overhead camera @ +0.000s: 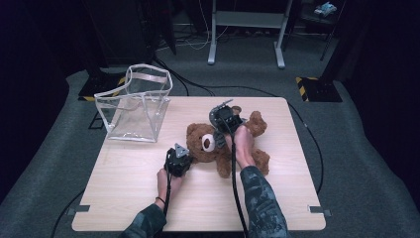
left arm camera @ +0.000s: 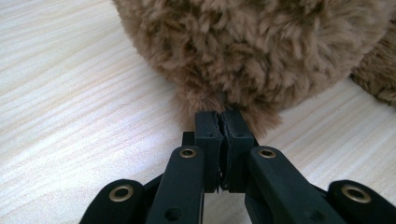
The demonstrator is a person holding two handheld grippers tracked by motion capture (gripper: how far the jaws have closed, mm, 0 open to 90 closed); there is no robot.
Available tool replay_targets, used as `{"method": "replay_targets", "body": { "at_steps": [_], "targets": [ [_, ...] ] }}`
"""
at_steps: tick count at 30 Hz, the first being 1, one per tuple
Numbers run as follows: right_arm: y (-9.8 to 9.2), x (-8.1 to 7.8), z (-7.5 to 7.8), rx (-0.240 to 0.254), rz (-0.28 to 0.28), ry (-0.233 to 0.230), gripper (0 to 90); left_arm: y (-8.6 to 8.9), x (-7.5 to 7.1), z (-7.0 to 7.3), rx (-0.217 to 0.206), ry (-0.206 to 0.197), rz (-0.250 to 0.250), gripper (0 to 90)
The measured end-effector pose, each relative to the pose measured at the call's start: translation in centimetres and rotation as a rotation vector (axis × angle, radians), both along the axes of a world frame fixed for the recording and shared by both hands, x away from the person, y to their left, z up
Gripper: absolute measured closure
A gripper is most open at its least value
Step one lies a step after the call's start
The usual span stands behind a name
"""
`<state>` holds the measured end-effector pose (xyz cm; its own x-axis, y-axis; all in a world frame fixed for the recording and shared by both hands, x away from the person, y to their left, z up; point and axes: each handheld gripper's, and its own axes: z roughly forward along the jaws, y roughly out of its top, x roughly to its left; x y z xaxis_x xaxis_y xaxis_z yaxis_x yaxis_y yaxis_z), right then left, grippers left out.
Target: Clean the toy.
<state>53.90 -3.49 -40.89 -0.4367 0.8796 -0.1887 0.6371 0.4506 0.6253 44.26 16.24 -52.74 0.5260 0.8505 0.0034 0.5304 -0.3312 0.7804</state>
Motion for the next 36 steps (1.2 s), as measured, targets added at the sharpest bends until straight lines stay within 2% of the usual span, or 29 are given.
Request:
{"method": "replay_targets", "body": {
  "at_steps": [1, 5, 10, 14, 16, 18, 20, 25, 26, 28, 30, 32, 34, 35, 36],
  "targets": [
    [-0.3, 0.1, 0.1, -0.013, -0.016, -0.015, 79.2, 0.0, 0.0, 0.0, 0.001, 0.000, 0.001, 87.4],
    [-1.9, 0.0, 0.9, -0.062, -0.068, -0.028, 79.2, 0.0, 0.0, 0.0, 0.001, 0.000, 0.004, 88.2],
    [-4.1, -0.6, 1.9, -0.071, -0.119, -0.056, 79.2, 0.0, 0.0, 0.0, 0.002, 0.004, 0.001, 88.6],
    [-6.2, -1.0, 2.5, -0.073, -0.187, -0.082, 79.1, 0.0, 0.0, 0.0, 0.000, 0.004, 0.001, 88.5],
    [-7.3, -1.0, 2.5, -0.036, -0.215, -0.061, 79.1, 0.0, 0.0, 0.0, 0.000, 0.003, 0.002, 88.5],
    [-7.9, -1.0, 2.3, -0.030, -0.236, -0.057, 79.1, 0.0, 0.0, 0.0, -0.001, 0.004, 0.002, 88.5],
    [-8.1, -0.8, 2.1, 0.019, -0.239, -0.048, 79.1, 0.0, 0.0, 0.0, 0.001, 0.003, 0.002, 88.5],
    [-6.3, -0.5, 2.2, 0.120, -0.174, -0.018, 79.0, 0.0, 0.0, 0.0, 0.006, 0.001, 0.001, 88.5],
    [-5.8, -0.4, 2.2, 0.151, -0.171, 0.000, 79.1, 0.0, 0.0, 0.0, 0.006, 0.001, 0.001, 88.5],
    [-4.7, 0.0, 2.0, 0.155, -0.157, 0.017, 79.2, -0.1, -0.1, 0.0, 0.012, 0.000, 0.001, 88.5],
    [-4.0, 0.7, 1.7, 0.201, -0.141, 0.049, 79.3, 0.0, 0.0, 0.0, 0.004, -0.002, 0.005, 88.6],
    [-2.7, 1.0, 1.2, 0.203, -0.122, 0.073, 79.4, -0.1, 0.0, 0.0, 0.007, -0.003, 0.004, 88.6],
    [-1.4, 0.7, 0.7, 0.229, -0.082, 0.083, 79.4, -0.1, -0.1, 0.0, 0.018, -0.006, 0.003, 88.6],
    [-0.7, 0.4, 0.2, 0.259, -0.060, 0.098, 79.4, -0.1, -0.1, 0.0, 0.026, -0.006, 0.001, 88.6],
    [-0.2, 0.3, -0.1, 0.254, -0.043, 0.110, 79.3, -0.1, -0.1, 0.0, 0.022, -0.003, 0.003, 88.6]
  ]
}}
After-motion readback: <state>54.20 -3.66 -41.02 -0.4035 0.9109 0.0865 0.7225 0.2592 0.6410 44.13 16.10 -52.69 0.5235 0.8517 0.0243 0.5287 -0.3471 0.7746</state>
